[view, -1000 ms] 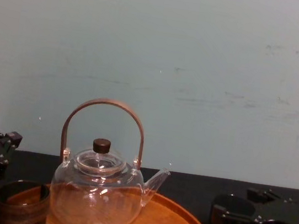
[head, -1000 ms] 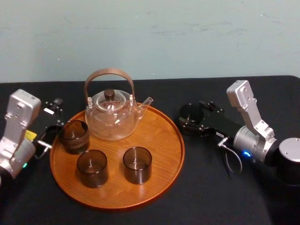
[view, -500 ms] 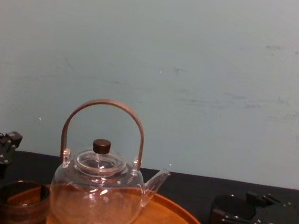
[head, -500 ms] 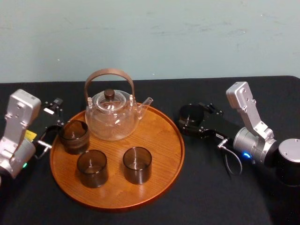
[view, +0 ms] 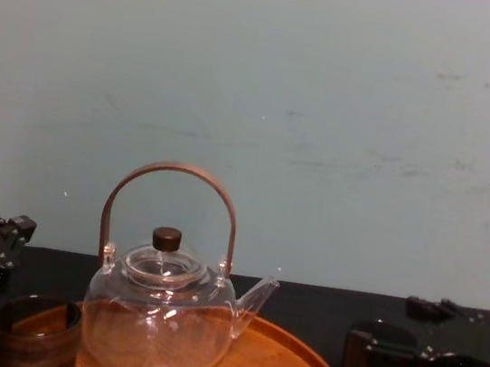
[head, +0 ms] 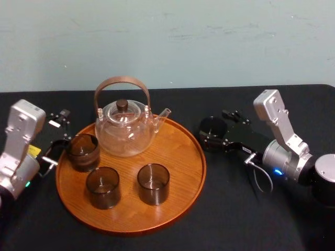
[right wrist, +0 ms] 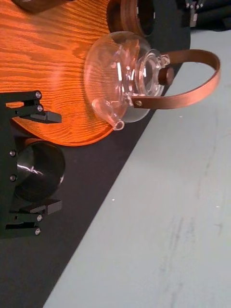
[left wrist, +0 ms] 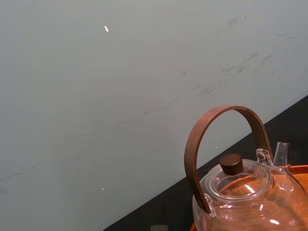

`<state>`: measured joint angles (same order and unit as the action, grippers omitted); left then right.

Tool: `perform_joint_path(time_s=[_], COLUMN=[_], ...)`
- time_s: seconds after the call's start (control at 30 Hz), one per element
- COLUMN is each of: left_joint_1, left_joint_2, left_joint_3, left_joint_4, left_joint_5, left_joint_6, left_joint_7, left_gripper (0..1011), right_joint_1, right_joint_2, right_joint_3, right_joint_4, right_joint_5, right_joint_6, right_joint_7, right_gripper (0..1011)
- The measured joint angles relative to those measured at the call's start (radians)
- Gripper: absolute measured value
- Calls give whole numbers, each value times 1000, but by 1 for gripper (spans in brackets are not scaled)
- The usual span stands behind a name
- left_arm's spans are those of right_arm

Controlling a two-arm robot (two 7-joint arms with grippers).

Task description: Pick up the glass from the table and place it on the tray.

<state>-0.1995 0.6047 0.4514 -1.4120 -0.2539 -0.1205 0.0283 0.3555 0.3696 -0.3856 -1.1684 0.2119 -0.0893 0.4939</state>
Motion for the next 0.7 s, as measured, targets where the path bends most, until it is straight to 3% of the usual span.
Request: perform_joint_path(time_s=[0.33, 0.7], left_joint_1=[0, 0], left_joint_2=[0, 0], left_joint_3=[0, 0], left_joint_4=[0, 0], left_joint_5=[0, 0], left_joint_6=[0, 0], left_joint_7=[0, 0], left_gripper=[0, 0], right_joint_1=[-21, -44], right_joint_2=[11, 19], right_joint_3=[15, 35], right_joint_4=[-33, -46], right_joint_5=[5, 50], right_joint_6=[1, 45], right_joint_7=[-8, 1], right_gripper=[1002, 1002])
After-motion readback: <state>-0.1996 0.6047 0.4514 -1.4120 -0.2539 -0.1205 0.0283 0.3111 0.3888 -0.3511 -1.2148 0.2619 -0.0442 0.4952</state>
